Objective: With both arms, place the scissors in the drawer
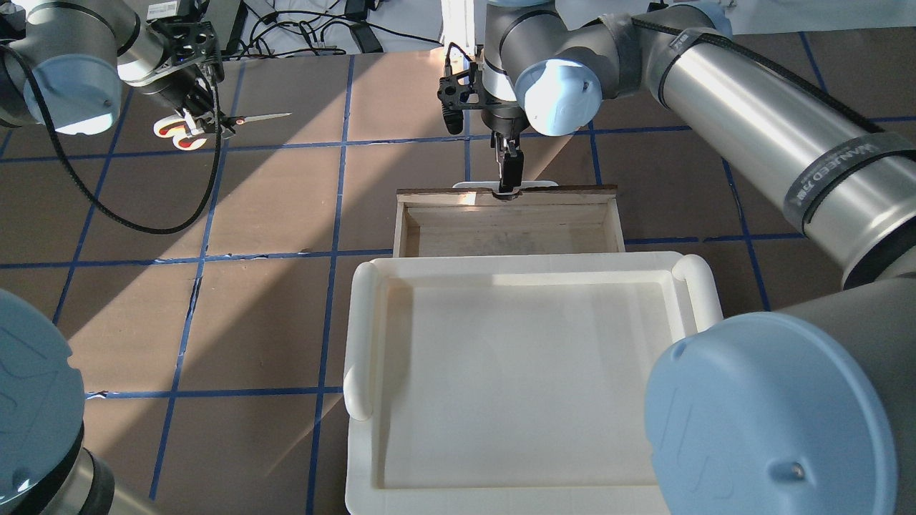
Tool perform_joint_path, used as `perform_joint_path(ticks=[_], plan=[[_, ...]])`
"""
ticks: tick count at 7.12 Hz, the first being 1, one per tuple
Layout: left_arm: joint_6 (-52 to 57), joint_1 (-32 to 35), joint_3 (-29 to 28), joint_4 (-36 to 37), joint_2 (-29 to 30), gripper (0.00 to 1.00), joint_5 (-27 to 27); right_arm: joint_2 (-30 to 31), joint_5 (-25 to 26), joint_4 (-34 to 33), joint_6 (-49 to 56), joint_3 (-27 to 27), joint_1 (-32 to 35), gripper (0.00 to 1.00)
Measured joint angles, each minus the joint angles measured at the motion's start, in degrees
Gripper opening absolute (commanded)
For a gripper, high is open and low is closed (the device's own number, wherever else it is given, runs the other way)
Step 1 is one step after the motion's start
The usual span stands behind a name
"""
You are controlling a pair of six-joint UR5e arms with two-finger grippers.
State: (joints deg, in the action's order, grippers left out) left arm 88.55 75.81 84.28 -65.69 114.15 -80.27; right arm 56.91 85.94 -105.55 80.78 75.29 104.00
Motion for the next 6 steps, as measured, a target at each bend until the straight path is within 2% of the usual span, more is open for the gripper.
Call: perform_joint_path(ticks=[3, 6], plan=[[-1.40, 3.71, 0.06, -2.82, -1.84, 0.00, -0.04, 0.42, -1.00, 0.36, -0.69, -0.72, -0.43, 1.00], [-3.38, 8.59, 1.26, -4.82, -3.88, 0.00, -0.15, 6.95, -2.60, 5.90, -2.55, -0.77, -3.47, 1.00]])
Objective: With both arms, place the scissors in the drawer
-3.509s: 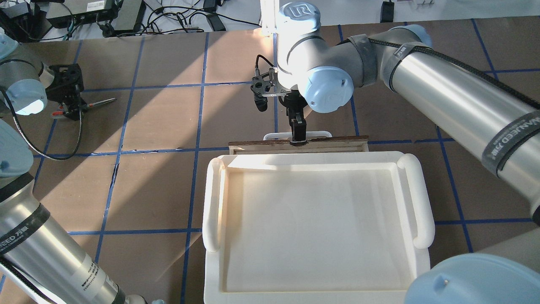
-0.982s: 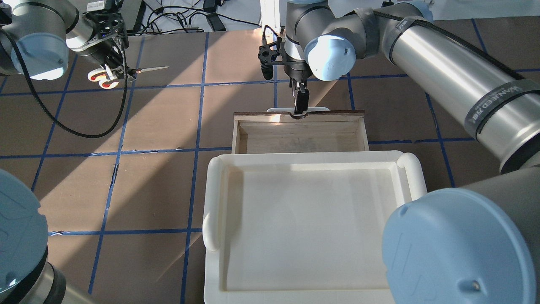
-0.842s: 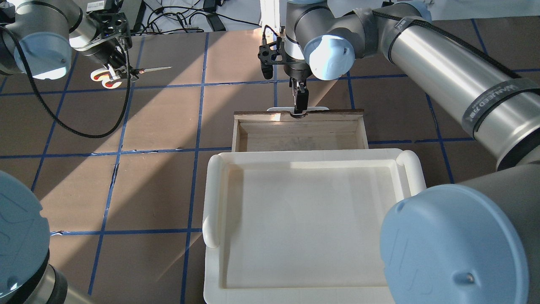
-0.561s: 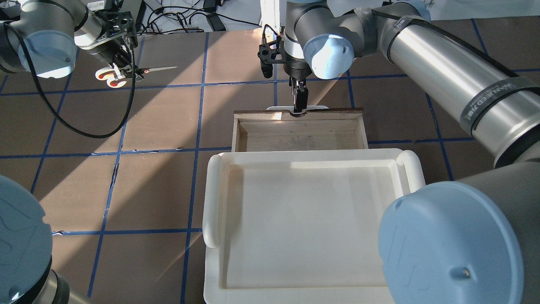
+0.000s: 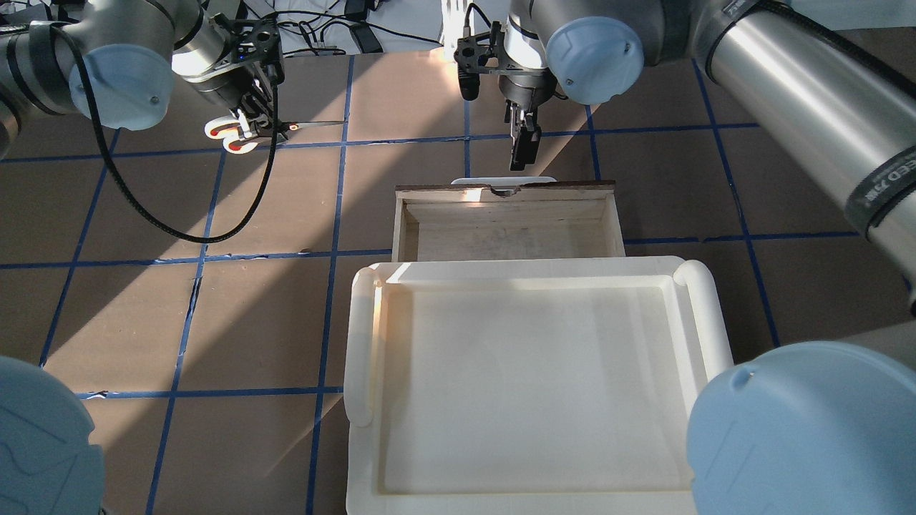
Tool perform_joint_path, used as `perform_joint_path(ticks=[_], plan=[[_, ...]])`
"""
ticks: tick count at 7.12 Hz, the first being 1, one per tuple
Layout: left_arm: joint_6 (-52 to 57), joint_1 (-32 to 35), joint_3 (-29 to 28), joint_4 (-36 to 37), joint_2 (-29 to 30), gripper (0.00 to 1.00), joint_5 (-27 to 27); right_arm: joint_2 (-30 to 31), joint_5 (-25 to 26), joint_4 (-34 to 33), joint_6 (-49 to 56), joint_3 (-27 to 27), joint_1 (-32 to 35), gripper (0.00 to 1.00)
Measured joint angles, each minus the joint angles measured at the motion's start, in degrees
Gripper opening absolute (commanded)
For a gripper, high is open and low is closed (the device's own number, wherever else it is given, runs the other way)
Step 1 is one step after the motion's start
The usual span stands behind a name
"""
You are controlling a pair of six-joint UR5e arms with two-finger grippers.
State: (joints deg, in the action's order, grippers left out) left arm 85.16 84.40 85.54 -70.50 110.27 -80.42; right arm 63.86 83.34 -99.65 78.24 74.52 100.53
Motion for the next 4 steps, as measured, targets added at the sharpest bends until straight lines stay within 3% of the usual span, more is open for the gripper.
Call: perform_joint_path(ticks=[2, 4], plan=[[-1.09, 3.86, 0.87, -0.81, -1.30, 0.00, 0.07, 6.10, 0.45, 3.79, -7.80, 0.81, -3.97, 1.00], [-2.87, 9.26, 1.39, -0.97, -2.74, 0.00, 0.12, 10.44, 2.00, 6.50, -23.48, 2.27, -6.43, 1.00]])
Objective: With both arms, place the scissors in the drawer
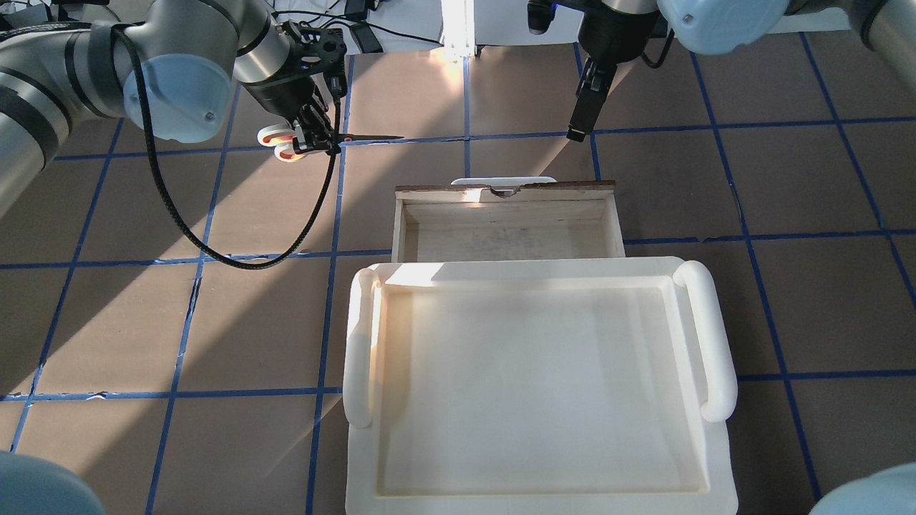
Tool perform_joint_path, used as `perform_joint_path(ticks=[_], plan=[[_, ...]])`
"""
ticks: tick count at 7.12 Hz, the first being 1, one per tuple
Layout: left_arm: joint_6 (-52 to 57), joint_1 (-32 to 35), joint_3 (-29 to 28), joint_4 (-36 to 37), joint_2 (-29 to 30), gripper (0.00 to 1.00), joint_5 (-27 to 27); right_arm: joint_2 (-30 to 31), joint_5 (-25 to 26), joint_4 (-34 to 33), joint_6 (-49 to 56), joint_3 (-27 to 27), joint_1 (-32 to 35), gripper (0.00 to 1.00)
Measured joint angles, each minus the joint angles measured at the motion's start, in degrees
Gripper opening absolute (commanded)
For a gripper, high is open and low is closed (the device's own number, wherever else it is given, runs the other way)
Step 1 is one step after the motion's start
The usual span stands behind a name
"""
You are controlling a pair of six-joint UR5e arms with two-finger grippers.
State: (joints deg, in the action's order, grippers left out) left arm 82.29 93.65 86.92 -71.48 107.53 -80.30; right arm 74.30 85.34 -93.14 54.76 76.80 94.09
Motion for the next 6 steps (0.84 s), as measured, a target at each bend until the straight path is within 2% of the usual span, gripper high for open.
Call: perform_joint_path(ticks=[3, 6], plan=[[-3.54, 8.82, 1.11, -0.07, -1.46, 0.00, 0.05, 3.82, 1.62, 2.84, -29.24, 0.67, -3.13, 1.00], [-7.26, 13.26, 4.25, 0.16, -2.75, 0.00, 0.40, 5.31, 1.78, 5.74, -45.01, 0.78, -3.34, 1.00]])
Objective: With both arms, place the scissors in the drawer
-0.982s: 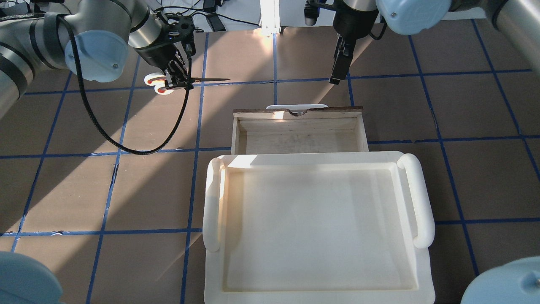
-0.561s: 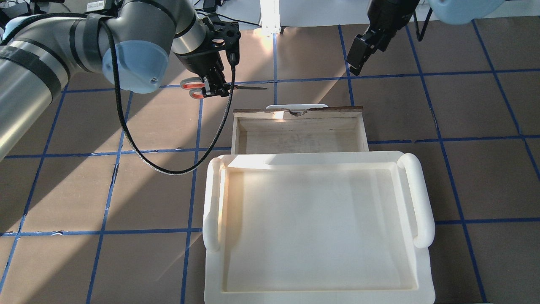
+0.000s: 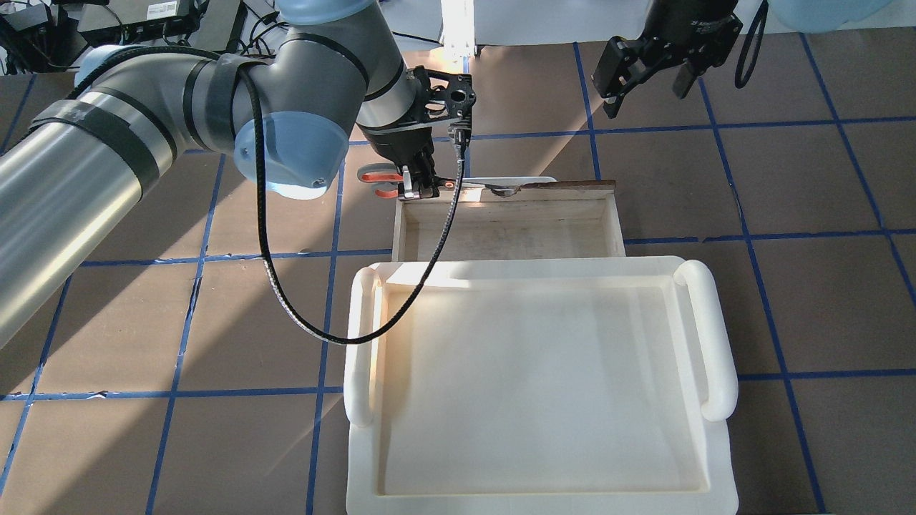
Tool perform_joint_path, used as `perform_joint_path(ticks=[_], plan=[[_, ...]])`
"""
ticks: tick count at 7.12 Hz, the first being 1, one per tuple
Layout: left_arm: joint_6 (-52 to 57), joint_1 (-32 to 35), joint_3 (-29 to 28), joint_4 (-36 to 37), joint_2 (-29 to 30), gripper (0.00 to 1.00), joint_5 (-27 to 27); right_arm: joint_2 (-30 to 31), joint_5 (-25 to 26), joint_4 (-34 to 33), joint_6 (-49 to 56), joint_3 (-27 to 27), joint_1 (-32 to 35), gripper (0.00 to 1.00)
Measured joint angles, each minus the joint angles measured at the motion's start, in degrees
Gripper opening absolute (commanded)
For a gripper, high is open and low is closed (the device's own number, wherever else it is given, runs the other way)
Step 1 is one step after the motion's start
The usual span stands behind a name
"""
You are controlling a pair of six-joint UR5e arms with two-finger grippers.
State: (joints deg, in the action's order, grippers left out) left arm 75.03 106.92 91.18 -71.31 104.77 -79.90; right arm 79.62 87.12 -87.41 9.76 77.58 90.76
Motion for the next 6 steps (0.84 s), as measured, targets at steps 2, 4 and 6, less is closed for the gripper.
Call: perform_joint_path(ticks=[2, 4, 6], plan=[[0.01, 1.12, 1.15, 0.48, 0.34, 0.00, 0.09, 0.31, 0.02, 0.70, -2.09, 0.08, 0.03, 1.00], [-0.29, 2.10, 1.64, 1.71, 1.08, 0.00, -0.03, 0.17, -0.07, 0.76, -2.25, 0.14, 0.03, 1.00], [-0.67, 2.50, 2.13, 2.10, 1.32, 0.00, -0.04, 0.20, -0.18, 0.62, -2.21, 0.73, 0.03, 1.00]])
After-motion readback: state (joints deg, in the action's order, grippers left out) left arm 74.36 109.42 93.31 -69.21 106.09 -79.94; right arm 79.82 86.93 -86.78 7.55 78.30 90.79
